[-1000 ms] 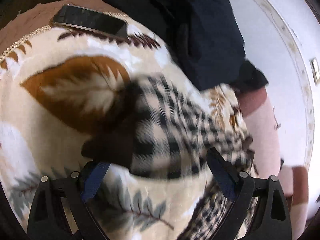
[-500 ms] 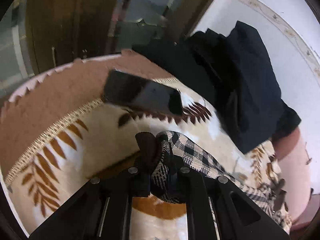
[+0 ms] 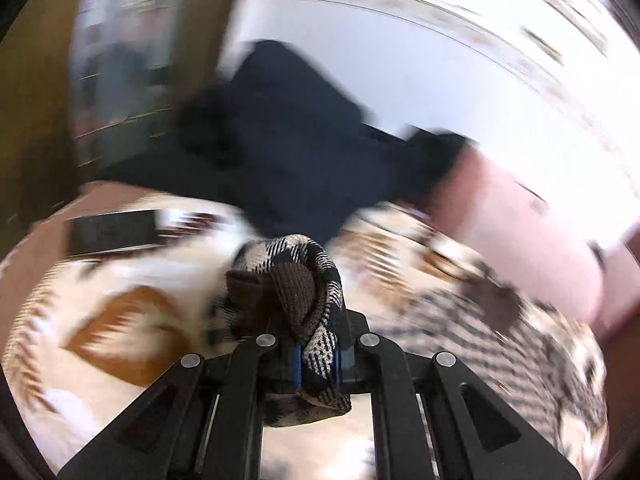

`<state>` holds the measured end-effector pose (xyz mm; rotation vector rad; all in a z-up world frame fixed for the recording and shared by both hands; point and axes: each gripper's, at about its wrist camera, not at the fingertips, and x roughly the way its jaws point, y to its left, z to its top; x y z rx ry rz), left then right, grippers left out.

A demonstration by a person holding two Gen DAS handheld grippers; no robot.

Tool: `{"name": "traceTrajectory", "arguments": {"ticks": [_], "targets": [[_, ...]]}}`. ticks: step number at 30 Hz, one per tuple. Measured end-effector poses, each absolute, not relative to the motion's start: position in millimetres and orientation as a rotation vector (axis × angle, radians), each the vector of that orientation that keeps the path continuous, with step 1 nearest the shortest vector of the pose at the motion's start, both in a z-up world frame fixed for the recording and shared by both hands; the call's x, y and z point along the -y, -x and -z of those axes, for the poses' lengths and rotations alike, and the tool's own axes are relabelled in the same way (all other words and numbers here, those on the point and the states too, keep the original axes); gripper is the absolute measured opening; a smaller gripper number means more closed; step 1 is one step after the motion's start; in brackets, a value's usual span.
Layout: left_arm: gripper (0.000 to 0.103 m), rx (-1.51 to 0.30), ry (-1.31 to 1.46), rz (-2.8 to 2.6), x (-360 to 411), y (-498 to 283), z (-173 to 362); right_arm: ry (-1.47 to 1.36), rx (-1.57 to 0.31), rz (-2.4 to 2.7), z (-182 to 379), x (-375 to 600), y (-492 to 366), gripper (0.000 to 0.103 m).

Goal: Fold large clothes

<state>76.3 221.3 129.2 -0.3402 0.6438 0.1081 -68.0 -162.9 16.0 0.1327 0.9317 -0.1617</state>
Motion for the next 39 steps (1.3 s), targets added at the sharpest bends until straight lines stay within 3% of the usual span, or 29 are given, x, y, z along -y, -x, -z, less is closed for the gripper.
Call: {"name": "traceTrajectory", "arguments": {"ticks": [14, 17, 18, 21, 25, 32, 39], "targets": [[0.01, -0.883, 0.168, 0.379, 63.0, -117.7, -77.5, -0.287, -0.888, 0.275, -11.0, 249.4, 96.3, 0.099], [0.028, -0.959, 0.128, 0.428, 94.5, -116.5, -52.5, -0.329, -0.888, 0.302, -8.2, 267.7, 99.1, 0.099], [0.037, -0.979, 0.137, 0.45, 97.0, -117.0, -47.2, -0.346, -0.889, 0.305, -7.5, 273.2, 99.7, 0.099], [0.046, -0.998, 0.171, 0.537, 96.6, -103.1, -46.8, -0.376, -0.891, 0.301, -8.2, 283.5, 96.8, 0.099], [0.069, -0.954, 0.159, 0.571, 63.5, -70.6, -68.1, -0.379, -0.882, 0.247, -18.4, 280.6, 79.7, 0.099], [0.072, -0.884, 0.043, 0.243, -30.4, -45.1, -65.9, -0.324, -0.871, 0.061, -32.2, 245.8, 18.6, 0.099], [0.072, -0.915, 0.118, 0.116, -95.1, -70.7, -37.1, -0.091, -0.86, -0.04, -27.7, 174.3, -48.1, 0.099]]}}
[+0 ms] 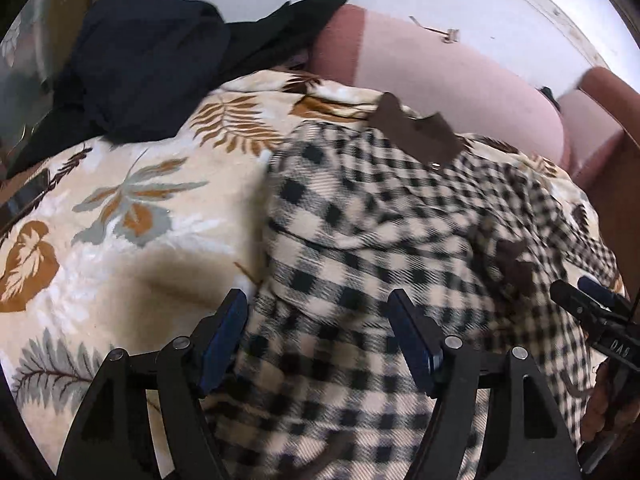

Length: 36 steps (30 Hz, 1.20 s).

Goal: Fold large clothes

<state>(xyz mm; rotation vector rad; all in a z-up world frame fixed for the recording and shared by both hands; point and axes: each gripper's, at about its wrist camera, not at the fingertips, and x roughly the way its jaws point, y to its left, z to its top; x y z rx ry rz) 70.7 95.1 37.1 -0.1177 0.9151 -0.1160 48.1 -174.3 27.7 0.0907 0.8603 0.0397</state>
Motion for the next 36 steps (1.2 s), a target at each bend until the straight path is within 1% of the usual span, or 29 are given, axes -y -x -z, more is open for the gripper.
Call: {"name": "traceTrajectory", "arguments": {"ticks": [4, 5, 6, 7, 8, 9, 10, 12, 14, 17, 20, 22, 24, 25, 26, 27, 31, 33, 36], "targets": [[0.072, -0.964, 0.144, 0.114, -102.9, -88.6, -26.2, 0.085, -0.845, -0.069, -25.3, 132.9, -74.3, 0.098], [0.072, -0.975, 0.154, 0.11, -99.8, -93.8, -22.0, 0.118, -0.858, -0.065, -21.4, 127.5, -81.8, 0.095], [0.072, -0.983, 0.163, 0.106, -100.9, -95.8, -20.2, 0.15, -0.879, -0.06, -15.8, 124.1, -90.3, 0.089], [0.072, -0.987, 0.166, 0.105, -100.2, -96.8, -19.8, 0.178, -0.929, -0.062, -8.2, 122.9, -99.8, 0.057], [0.072, -0.988, 0.167, 0.104, -100.8, -96.6, -20.1, 0.173, -0.981, -0.08, -3.6, 126.3, -106.4, 0.005], [0.072, -0.987, 0.167, 0.102, -101.6, -96.3, -20.3, 0.128, -1.022, -0.089, -2.4, 135.1, -111.8, 0.004], [0.072, -0.984, 0.169, 0.099, -102.2, -96.3, -20.5, 0.053, -1.005, -0.083, -9.5, 150.9, -112.2, 0.002], [0.072, -0.984, 0.175, 0.093, -102.6, -98.3, -19.4, -0.059, -0.972, -0.023, -23.9, 186.0, -112.6, 0.002], [0.072, -0.999, 0.192, 0.094, -102.5, -102.5, -15.8, -0.114, -0.975, 0.064, -26.4, 218.1, -114.1, 0.002], [0.072, -1.023, 0.224, 0.109, -101.3, -105.7, -11.0, -0.092, -1.002, 0.209, -17.5, 249.9, -118.4, 0.002], [0.072, -1.028, 0.171, 0.08, -94.8, -104.9, -7.7, -0.031, -1.094, 0.301, 5.7, 270.7, -126.2, 0.002], [0.072, -1.041, 0.155, 0.071, -93.7, -105.0, -4.7, -0.002, -1.111, 0.324, 8.3, 273.9, -122.7, 0.003], [0.072, -1.059, 0.184, 0.072, -96.7, -105.4, -3.6, 0.038, -1.005, 0.397, -17.0, 269.0, -103.2, 0.011], [0.072, -1.063, 0.202, 0.075, -98.5, -105.2, -4.3, 0.038, -0.962, 0.387, -27.9, 263.5, -97.3, 0.024], [0.072, -1.063, 0.212, 0.077, -99.4, -104.2, -5.9, 0.027, -0.913, 0.336, -42.9, 252.2, -91.1, 0.041], [0.072, -1.061, 0.217, 0.078, -100.1, -103.0, -7.5, 0.019, -0.888, 0.264, -53.5, 237.9, -89.2, 0.045], [0.072, -1.048, 0.212, 0.069, -102.5, -94.8, -16.1, 0.019, -0.888, -0.115, -72.3, 169.8, -90.5, 0.045], [0.072, -1.041, 0.22, 0.064, -106.6, -89.8, -21.6, 0.047, -0.902, -0.258, -71.1, 130.6, -94.9, 0.045], [0.072, -1.031, 0.238, 0.054, -117.3, -86.9, -29.1, 0.154, -0.897, -0.318, -60.8, 82.0, -94.5, 0.045]]}}
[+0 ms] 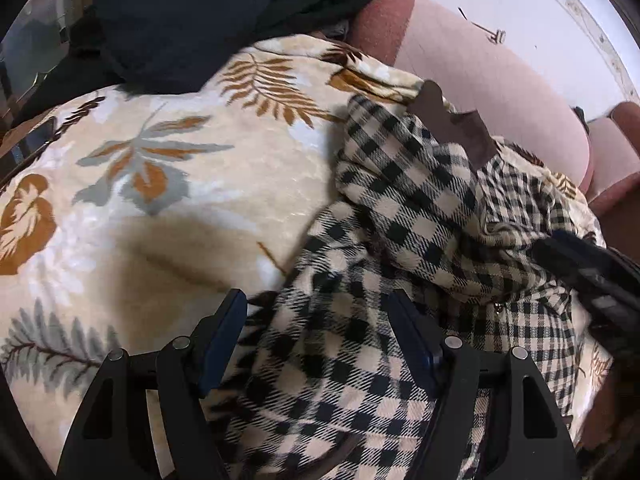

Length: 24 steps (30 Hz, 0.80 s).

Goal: Fold large clothes

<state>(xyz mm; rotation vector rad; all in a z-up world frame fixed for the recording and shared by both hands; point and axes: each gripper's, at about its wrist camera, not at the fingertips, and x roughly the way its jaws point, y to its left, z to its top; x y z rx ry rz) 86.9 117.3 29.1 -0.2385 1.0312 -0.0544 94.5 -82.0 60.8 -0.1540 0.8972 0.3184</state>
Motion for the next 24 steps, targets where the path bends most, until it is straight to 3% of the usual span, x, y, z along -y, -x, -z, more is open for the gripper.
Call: {"name": "traceTrajectory", "arguments": {"ticks": [6, 7, 8, 9, 16, 19, 22, 24], "targets": [[0.072, -1.016, 0.309, 0.026, -144.0, -92.8, -36.7, 0.441, -0.901, -0.31, -25.0, 25.6, -124.3, 0.05], [0.072, -1.018, 0.32, 0.02, -147.8, -94.0, -36.5, 0.479, -0.907, -0.309, -23.4, 22.1, -130.6, 0.042], [0.072, -1.02, 0.333, 0.014, -151.6, -95.7, -36.2, 0.472, -0.925, -0.324, -24.6, 24.0, -136.3, 0.007], [0.072, -1.021, 0.35, 0.011, -155.9, -96.8, -36.2, 0.437, -0.955, -0.33, -28.1, 29.2, -146.6, 0.003], [0.072, -1.018, 0.372, 0.0, -165.6, -102.3, -35.6, 0.165, -1.035, -0.215, -31.4, 68.4, -233.8, 0.003], [0.072, -1.034, 0.37, 0.0, -165.1, -107.2, -30.4, -0.009, -1.142, -0.176, -11.7, 89.9, -267.1, 0.005], [0.072, -1.036, 0.351, -0.007, -162.2, -111.0, -27.2, -0.003, -1.125, -0.045, -6.1, 101.0, -274.5, 0.04], [0.072, -1.037, 0.328, -0.009, -158.3, -113.3, -25.6, 0.066, -1.077, 0.038, -11.0, 105.5, -273.3, 0.049]]}}
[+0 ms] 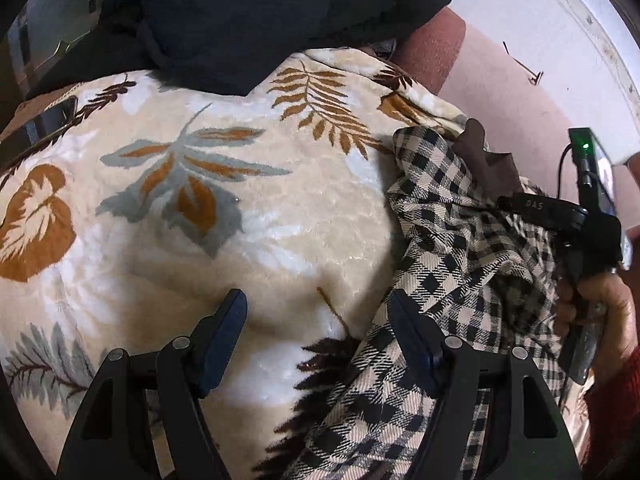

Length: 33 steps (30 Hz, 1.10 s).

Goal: Fold large clothes

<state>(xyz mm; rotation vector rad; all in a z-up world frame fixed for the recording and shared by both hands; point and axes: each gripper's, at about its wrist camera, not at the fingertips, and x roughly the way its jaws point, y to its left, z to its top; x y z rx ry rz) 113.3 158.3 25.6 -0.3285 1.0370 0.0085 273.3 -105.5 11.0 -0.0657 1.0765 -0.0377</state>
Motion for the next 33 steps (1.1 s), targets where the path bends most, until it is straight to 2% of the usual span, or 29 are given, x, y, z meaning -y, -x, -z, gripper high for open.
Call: {"name": "traceTrajectory", "arguments": {"ticks": [6, 8, 11, 12, 13, 15, 18, 19, 20, 26, 33], "targets": [[0.072, -1.052, 0.258, 0.003, -142.7, -116.1, -18.5, 0.072, -0.972, -0.078, -46.9, 98.7, -252.8, 0.049], [0.072, -1.066, 0.232, 0.008, -137.7, -117.2, -12.9, 0.072, -0.997, -0.202, -52.0, 78.8, -249.0, 0.06], [0.07, -1.081, 0.175, 0.004, -130.6, -117.8, -7.7, 0.184, -1.026, -0.336, -50.3, 35.7, -250.5, 0.066], [0.057, -1.087, 0.156, 0.009, -128.4, -118.0, -6.6, 0.242, -1.027, -0.356, -48.2, 20.3, -253.1, 0.068], [0.03, -1.099, 0.138, 0.014, -126.8, -118.2, -4.8, 0.307, -1.021, -0.361, -44.4, 3.9, -256.8, 0.07], [0.001, -1.162, 0.112, 0.015, -124.2, -120.3, 3.7, 0.391, -1.027, -0.373, -33.4, -22.1, -266.8, 0.07], [0.0, -1.167, 0.104, 0.012, -124.2, -117.5, 4.8, 0.466, -1.084, -0.397, -17.3, -43.8, -278.3, 0.069], [0.0, -1.169, 0.108, 0.012, -124.8, -115.9, 3.7, 0.467, -1.112, -0.426, -16.7, -46.0, -279.1, 0.045], [0.0, -1.174, 0.124, 0.015, -127.1, -112.8, 2.4, 0.447, -1.159, -0.464, -14.6, -48.1, -279.6, 0.004], [0.0, -1.197, 0.21, 0.027, -141.1, -101.7, 2.2, 0.414, -1.124, -0.44, -25.8, -72.0, -302.1, 0.002], [0.0, -1.191, 0.229, 0.045, -143.6, -101.1, -0.9, 0.372, -1.144, -0.385, -2.2, -86.7, -317.0, 0.003]]}}
